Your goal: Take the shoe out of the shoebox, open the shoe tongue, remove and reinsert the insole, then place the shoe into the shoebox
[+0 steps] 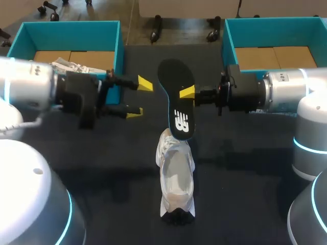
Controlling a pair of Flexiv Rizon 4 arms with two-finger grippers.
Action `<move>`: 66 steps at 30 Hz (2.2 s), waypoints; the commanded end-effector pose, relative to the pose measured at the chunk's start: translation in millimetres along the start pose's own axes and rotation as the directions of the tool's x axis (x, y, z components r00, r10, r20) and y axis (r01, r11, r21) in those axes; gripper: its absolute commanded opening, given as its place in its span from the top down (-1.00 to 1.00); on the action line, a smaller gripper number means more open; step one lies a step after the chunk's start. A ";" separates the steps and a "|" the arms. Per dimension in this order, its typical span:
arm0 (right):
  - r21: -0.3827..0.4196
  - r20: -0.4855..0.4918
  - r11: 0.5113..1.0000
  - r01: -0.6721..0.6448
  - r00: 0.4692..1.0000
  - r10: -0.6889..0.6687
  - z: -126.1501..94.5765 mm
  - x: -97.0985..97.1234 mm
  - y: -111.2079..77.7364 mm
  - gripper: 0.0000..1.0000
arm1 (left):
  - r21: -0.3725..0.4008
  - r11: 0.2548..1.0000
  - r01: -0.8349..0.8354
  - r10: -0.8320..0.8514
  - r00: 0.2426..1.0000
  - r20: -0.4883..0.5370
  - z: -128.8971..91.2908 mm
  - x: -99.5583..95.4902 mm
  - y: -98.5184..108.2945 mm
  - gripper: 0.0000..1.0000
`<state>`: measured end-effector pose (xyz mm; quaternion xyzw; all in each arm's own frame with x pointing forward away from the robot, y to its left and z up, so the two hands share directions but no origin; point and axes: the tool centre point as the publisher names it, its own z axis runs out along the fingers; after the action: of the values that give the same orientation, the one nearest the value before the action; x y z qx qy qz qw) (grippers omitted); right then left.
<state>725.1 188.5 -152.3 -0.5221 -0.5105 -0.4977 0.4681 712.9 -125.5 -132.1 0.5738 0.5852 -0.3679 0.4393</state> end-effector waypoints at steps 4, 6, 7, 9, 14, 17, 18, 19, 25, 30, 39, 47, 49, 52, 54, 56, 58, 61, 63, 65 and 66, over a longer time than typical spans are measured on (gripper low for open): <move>-0.001 0.002 1.000 0.000 1.000 0.000 3.3 -0.7 0.2 1.00 | 0.058 0.998 -0.003 0.012 0.988 -0.157 -25.0 -5.5 2.7 -1.00; -0.001 0.002 1.000 0.000 1.000 0.000 3.3 -0.7 0.2 1.00 | 0.058 0.998 -0.003 0.012 0.988 -0.157 -25.0 -5.5 2.7 -1.00; -0.001 0.002 1.000 0.000 1.000 0.000 3.3 -0.7 0.2 1.00 | 0.058 0.998 -0.003 0.012 0.988 -0.157 -25.0 -5.5 2.7 -1.00; -0.001 0.002 1.000 0.000 1.000 0.000 3.3 -0.7 0.2 1.00 | 0.058 0.998 -0.003 0.012 0.988 -0.157 -25.0 -5.5 2.7 -1.00; -0.003 0.010 1.000 0.000 1.000 0.000 -0.8 -6.5 2.5 1.00 | 0.046 0.989 0.138 -0.124 0.964 -0.234 -32.7 -19.0 19.9 -1.00; -0.009 -0.009 1.000 -0.027 1.000 0.027 -1.5 -23.9 -0.5 1.00 | 0.044 0.985 0.167 -0.143 0.933 -0.331 -40.7 -28.2 30.9 -1.00; -0.008 -0.018 0.999 -0.033 0.999 0.033 -1.1 -28.2 -1.6 1.00 | 0.051 0.984 0.172 -0.141 0.918 -0.372 -41.3 -31.3 32.5 -1.00; -0.007 -0.019 0.999 -0.037 0.999 0.037 -0.8 -32.3 -2.5 1.00 | 0.059 0.983 0.176 -0.136 0.901 -0.412 -41.4 -33.8 34.5 -1.00; 0.009 -0.048 0.999 -0.034 0.998 0.034 1.5 -43.3 -6.8 1.00 | -0.111 0.994 -0.017 -0.082 0.566 -0.820 -31.0 -37.0 50.9 -1.00; 0.009 -0.048 0.999 -0.034 0.998 0.034 1.5 -43.3 -6.8 1.00 | -0.111 0.994 -0.017 -0.082 0.566 -0.820 -31.0 -37.0 50.9 -1.00; 0.009 -0.048 0.999 -0.034 0.998 0.034 1.5 -43.3 -6.8 1.00 | -0.087 0.995 0.039 -0.093 0.583 -0.807 -22.5 -42.7 65.6 -1.00; 0.009 -0.048 0.999 -0.034 0.998 0.034 1.5 -43.3 -6.8 1.00 | 0.012 0.994 0.104 -0.043 0.513 -0.857 8.9 -50.9 83.2 -1.00; 0.009 -0.048 0.999 -0.034 0.998 0.034 1.5 -43.3 -6.8 1.00 | 0.040 0.992 0.120 -0.024 0.488 -0.873 20.1 -51.3 83.3 -1.00; 0.009 -0.048 0.999 -0.034 0.998 0.034 1.5 -43.3 -6.8 1.00 | 0.062 0.991 0.122 0.002 0.445 -0.896 36.1 -55.2 79.7 -1.00; 0.009 -0.048 0.999 -0.034 0.998 0.034 1.5 -43.3 -6.8 1.00 | 0.065 0.993 0.097 0.019 0.413 -0.911 45.5 -59.9 76.6 -1.00; 0.009 -0.048 0.999 -0.034 0.998 0.034 1.5 -43.3 -6.8 1.00 | 0.059 0.994 0.092 0.020 0.378 -0.926 53.3 -64.1 73.1 -1.00; 0.009 -0.048 0.999 -0.034 0.998 0.034 1.5 -43.3 -6.8 1.00 | 0.055 0.995 0.088 0.021 0.348 -0.937 61.1 -66.0 71.3 -1.00; 0.009 -0.048 0.999 -0.034 0.998 0.034 1.5 -43.3 -6.8 1.00 | 0.056 0.992 0.116 0.020 0.290 -0.957 73.0 -64.3 72.5 -1.00; 0.009 -0.048 0.999 -0.034 0.998 0.034 1.5 -43.3 -6.8 1.00 | 0.047 0.989 0.139 0.011 0.250 -0.968 78.1 -63.2 73.1 -1.00; 0.009 -0.048 0.999 -0.034 0.998 0.034 1.5 -43.3 -6.8 1.00 | 0.036 0.989 0.143 0.004 0.215 -0.977 82.0 -63.2 71.6 -1.00; 0.009 -0.048 0.999 -0.034 0.998 0.034 1.5 -43.3 -6.8 1.00 | 0.036 0.989 0.141 0.006 0.214 -0.977 82.8 -63.5 70.8 -1.00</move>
<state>719.7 185.5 -194.9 -0.5162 -0.4919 -0.4997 0.4918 783.4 -209.9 -95.0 0.6662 0.7326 -0.1167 0.0771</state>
